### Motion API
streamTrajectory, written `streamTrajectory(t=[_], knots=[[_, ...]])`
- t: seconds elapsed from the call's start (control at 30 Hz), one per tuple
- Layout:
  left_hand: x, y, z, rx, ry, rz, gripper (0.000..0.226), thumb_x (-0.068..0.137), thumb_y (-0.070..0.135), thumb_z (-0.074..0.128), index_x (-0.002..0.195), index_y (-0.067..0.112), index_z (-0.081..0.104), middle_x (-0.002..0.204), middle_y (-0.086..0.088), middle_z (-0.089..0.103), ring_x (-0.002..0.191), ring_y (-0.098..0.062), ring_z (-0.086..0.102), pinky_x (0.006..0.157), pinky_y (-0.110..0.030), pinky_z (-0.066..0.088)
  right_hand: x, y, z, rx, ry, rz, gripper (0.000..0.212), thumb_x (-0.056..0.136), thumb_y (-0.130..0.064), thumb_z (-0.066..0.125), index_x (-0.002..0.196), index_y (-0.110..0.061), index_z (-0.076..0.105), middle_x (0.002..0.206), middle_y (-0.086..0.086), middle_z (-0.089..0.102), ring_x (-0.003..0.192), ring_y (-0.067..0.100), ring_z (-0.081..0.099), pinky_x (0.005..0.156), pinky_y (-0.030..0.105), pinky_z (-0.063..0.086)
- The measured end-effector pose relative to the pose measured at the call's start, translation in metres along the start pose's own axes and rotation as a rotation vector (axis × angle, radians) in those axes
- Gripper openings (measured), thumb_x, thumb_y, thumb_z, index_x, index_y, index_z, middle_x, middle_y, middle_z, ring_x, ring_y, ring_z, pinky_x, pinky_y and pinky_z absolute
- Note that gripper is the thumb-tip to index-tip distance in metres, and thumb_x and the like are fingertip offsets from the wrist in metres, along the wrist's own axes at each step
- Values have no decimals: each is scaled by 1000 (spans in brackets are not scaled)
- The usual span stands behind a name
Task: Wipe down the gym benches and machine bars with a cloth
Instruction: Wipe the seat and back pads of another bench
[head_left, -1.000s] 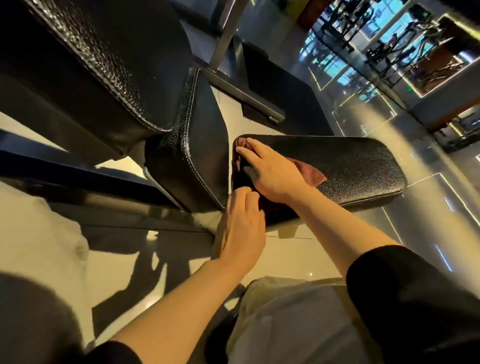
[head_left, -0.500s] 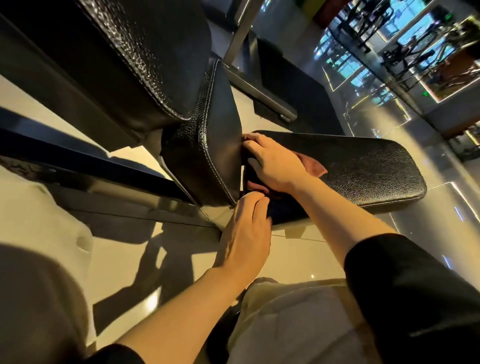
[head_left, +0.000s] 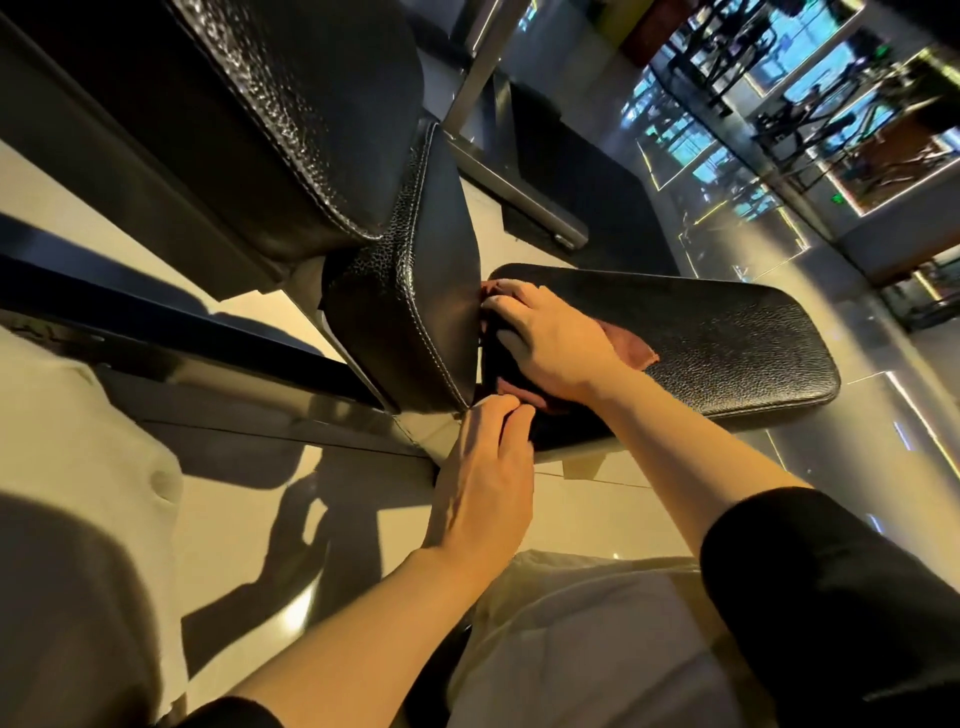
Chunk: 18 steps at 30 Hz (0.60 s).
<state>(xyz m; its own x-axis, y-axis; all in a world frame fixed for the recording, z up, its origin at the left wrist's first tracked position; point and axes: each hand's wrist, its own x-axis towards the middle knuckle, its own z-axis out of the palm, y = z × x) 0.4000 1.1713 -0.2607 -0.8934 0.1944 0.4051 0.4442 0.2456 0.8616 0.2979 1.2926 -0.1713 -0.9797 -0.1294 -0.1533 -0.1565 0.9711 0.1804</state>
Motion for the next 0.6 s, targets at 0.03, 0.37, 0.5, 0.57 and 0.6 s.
streamTrajectory(t=[0.03,0.37,0.5,0.57,0.6], knots=[[-2,0,0,1,2,12,38,77,-13,67,114,-7,60,115,-18,55,107,-20,45,104,-21,26,-4,10,-4,10,32,14,40,98,-24,47,138,-19,49,149,4,41,134,27,38,113,42,32],[-14,-4,-12,84,-116,30,55,73,-8,70,124,1,55,128,-14,50,114,-29,55,87,-32,51,-27,-18,1,-27,5,-52,42,100,-30,44,142,-21,46,152,5,35,136,26,35,114,40,25],[-23,-7,-12,84,-146,38,61,73,-7,70,130,3,51,133,-10,44,119,-26,48,89,-36,53,-43,10,-14,-24,5,-3,39,99,-25,48,138,-21,50,151,3,38,130,28,40,108,45,38],[-27,-7,-14,79,-154,39,65,72,-7,69,133,5,48,135,-5,38,121,-23,44,87,-36,55,-47,29,-22,6,130,197,38,98,-23,49,136,-18,52,148,6,41,128,30,41,105,46,40],[-29,-8,-14,77,-156,38,67,72,-8,69,134,5,48,135,-4,37,121,-22,43,86,-36,55,-48,31,-23,15,183,296,38,98,-24,49,136,-17,52,147,7,42,128,31,41,106,45,39]])
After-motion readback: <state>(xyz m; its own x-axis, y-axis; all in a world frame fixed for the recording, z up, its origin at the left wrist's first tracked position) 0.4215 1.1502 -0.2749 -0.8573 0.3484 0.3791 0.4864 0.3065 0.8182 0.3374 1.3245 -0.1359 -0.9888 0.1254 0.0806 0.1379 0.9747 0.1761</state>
